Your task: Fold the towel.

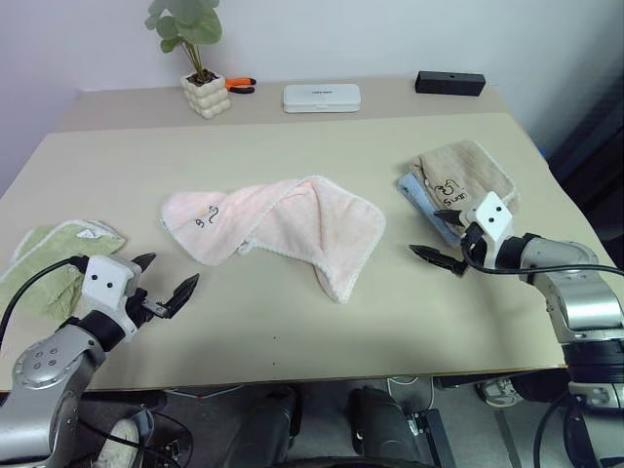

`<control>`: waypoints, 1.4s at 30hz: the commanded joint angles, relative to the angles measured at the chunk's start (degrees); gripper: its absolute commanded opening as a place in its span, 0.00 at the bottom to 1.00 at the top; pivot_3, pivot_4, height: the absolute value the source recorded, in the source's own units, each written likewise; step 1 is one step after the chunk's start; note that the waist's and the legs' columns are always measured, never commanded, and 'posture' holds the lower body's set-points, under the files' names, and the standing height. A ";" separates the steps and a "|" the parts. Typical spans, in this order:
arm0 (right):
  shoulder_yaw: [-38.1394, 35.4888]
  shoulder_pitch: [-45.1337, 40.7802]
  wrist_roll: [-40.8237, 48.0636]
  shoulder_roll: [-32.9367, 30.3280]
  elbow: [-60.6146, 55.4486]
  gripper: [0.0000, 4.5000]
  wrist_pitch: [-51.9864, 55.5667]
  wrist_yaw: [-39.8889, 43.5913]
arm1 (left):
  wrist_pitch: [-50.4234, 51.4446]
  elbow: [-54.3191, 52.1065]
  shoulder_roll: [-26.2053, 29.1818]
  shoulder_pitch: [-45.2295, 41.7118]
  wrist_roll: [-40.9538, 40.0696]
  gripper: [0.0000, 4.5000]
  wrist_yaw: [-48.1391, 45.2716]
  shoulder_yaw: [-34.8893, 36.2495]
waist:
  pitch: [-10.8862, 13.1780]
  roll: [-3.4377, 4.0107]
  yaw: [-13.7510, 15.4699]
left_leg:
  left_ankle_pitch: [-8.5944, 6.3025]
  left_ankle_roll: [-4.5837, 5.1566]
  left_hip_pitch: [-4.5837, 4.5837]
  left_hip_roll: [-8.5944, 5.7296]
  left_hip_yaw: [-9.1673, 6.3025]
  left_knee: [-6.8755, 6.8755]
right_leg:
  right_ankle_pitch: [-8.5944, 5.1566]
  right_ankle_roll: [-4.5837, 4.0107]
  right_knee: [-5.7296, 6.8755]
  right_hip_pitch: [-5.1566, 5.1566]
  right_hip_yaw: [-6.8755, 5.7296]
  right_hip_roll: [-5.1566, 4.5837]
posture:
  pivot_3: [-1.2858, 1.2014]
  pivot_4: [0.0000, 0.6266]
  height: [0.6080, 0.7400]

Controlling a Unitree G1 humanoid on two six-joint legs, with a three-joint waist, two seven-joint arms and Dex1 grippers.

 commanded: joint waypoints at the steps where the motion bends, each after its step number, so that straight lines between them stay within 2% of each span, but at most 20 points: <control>1: -0.68 -0.67 0.11 -1.20 -1.31 0.98 -0.90 0.07 | -0.36 -1.45 -0.17 -0.64 0.55 1.00 0.68 -0.24 | 0.00 0.00 -0.01 | 0.00 0.00 0.00 0.00 0.01 0.00 | 0.01 -0.01 0.00 -0.01 0.01 0.01 | 0.52 0.24 1.00; 11: 2.10 -3.66 -1.05 0.76 -1.82 0.98 -0.50 -1.36 | -0.64 -2.66 -1.40 -1.45 1.38 1.00 1.29 -2.60 | 0.02 -0.03 0.03 | -0.01 0.01 0.00 0.04 0.07 0.00 | 0.02 -0.02 0.00 -0.03 0.05 0.03 | 0.52 0.24 1.00; 17: 3.42 -3.30 -0.90 2.49 -4.18 0.98 0.42 -3.42 | -1.07 -1.56 3.12 -3.84 6.71 1.00 -1.31 -8.66 | 0.02 -0.03 0.24 | -0.01 0.02 0.00 0.04 0.10 0.00 | 0.02 -0.03 -0.01 -0.04 0.08 0.03 | 0.52 0.24 1.00; 25: 3.06 -1.30 -0.07 4.02 -8.25 0.98 2.43 -6.38 | -6.37 14.03 6.70 -17.55 18.11 1.00 -1.09 -16.73 | 0.01 -0.02 1.18 | -0.02 0.03 -0.02 0.05 0.15 -0.02 | 0.08 0.00 -0.02 -0.12 0.13 0.07 | 0.52 0.24 1.00; 33: 2.43 1.67 0.48 5.06 -11.89 0.98 3.72 -9.11 | -9.55 26.77 4.93 -26.86 19.20 1.00 -4.37 -20.69 | 0.01 -0.02 1.21 | -0.03 0.04 -0.05 0.05 0.18 0.00 | 0.17 0.15 0.00 -0.16 0.17 0.08 | 0.52 0.24 1.00; 36: 2.58 2.18 0.55 5.30 -12.72 1.00 4.02 -9.78 | -10.56 28.71 4.73 -27.71 19.62 0.83 -5.19 -20.84 | 0.01 -0.02 1.15 | -0.03 0.04 -0.04 0.05 0.18 0.01 | 0.19 0.18 0.02 -0.16 0.17 0.09 | 0.52 0.24 1.00; 42: 3.22 2.10 0.97 6.05 -13.72 1.00 4.52 -10.67 | -11.91 28.62 4.95 -26.60 19.36 0.17 -5.54 -19.47 | 0.01 -0.02 1.08 | -0.02 0.04 -0.04 0.06 0.19 0.01 | 0.19 0.19 0.05 -0.19 0.19 0.10 | 0.52 0.24 1.00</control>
